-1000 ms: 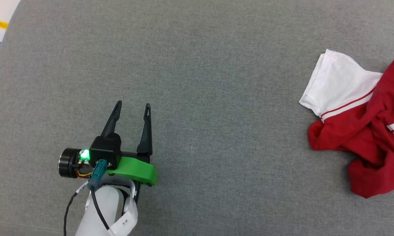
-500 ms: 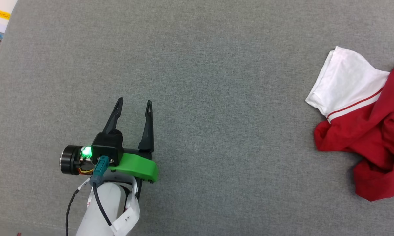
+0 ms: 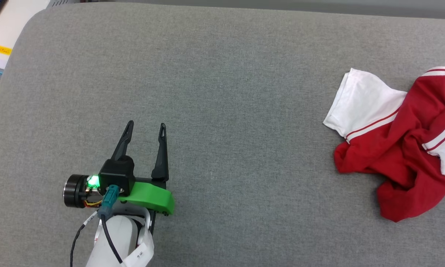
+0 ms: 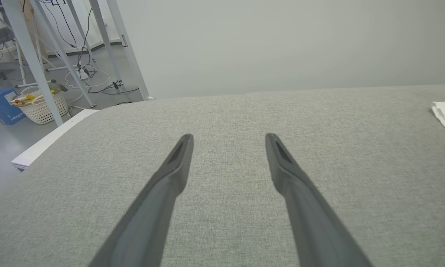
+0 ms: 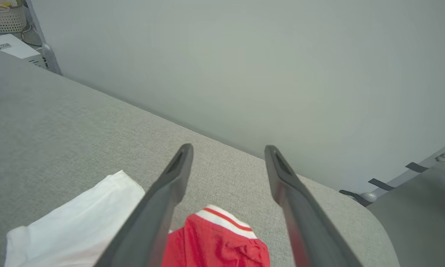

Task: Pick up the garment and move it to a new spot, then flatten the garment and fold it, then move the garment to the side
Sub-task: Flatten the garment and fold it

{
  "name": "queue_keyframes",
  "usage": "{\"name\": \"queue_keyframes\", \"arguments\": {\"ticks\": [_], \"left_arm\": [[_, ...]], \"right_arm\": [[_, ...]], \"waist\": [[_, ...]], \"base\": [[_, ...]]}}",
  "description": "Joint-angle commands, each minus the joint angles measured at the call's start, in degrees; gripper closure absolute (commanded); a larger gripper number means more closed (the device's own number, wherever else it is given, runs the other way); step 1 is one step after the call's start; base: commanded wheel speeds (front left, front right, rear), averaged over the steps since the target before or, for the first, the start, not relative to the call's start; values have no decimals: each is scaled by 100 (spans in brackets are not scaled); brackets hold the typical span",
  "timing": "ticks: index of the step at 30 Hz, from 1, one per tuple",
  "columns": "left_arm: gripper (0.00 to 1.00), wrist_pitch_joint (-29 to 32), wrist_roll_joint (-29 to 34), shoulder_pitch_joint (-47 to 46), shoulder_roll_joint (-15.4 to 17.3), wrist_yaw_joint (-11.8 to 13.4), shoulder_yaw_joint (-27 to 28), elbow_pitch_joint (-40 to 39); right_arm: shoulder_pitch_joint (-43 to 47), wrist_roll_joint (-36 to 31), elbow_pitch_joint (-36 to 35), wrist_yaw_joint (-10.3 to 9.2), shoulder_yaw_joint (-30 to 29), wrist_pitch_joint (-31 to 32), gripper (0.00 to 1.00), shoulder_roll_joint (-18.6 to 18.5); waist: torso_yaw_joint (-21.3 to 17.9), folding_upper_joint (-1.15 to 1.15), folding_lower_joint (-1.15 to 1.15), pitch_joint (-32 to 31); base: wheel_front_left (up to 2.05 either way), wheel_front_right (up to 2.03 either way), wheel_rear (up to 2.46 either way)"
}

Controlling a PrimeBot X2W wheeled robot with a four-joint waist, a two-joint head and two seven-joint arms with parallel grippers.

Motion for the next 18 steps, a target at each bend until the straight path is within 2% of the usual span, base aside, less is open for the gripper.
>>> {"name": "queue_keyframes", "arguments": {"ticks": [1, 4, 7, 12, 15, 18], "left_arm": [[0, -33, 38, 64, 28, -18, 7, -27], [0, -33, 48, 111, 28, -29, 5, -39], [0, -33, 53, 143, 26, -36, 1, -48], [0, -33, 52, 171, 11, -46, -25, -49], [0, -33, 44, 166, -1, -51, -36, -47], [0, -33, 35, 156, -16, -47, -53, -58]], "right_arm": [[48, -63, -222, -5, -73, -6, 0, 68], [29, -17, -909, -5, -91, 271, 0, 149], [-41, 167, -1571, -5, 117, 823, 0, 149], [-273, 792, -2375, -5, 874, 2315, 0, -89], [-442, 1227, -2543, -5, 1315, 3333, 0, -210], [-630, 1458, -2551, -5, 1621, 4076, 0, -237]], "waist": [[-32, 0, 0, -55], [-10, 0, 0, -87], [25, 0, 0, -107], [124, 0, 0, -129], [185, 0, 0, -118], [240, 0, 0, -78]], "base": [[0, 0, 0], [0, 0, 0], [0, 0, 0], [0, 0, 0], [0, 0, 0], [0, 0, 0]]}}
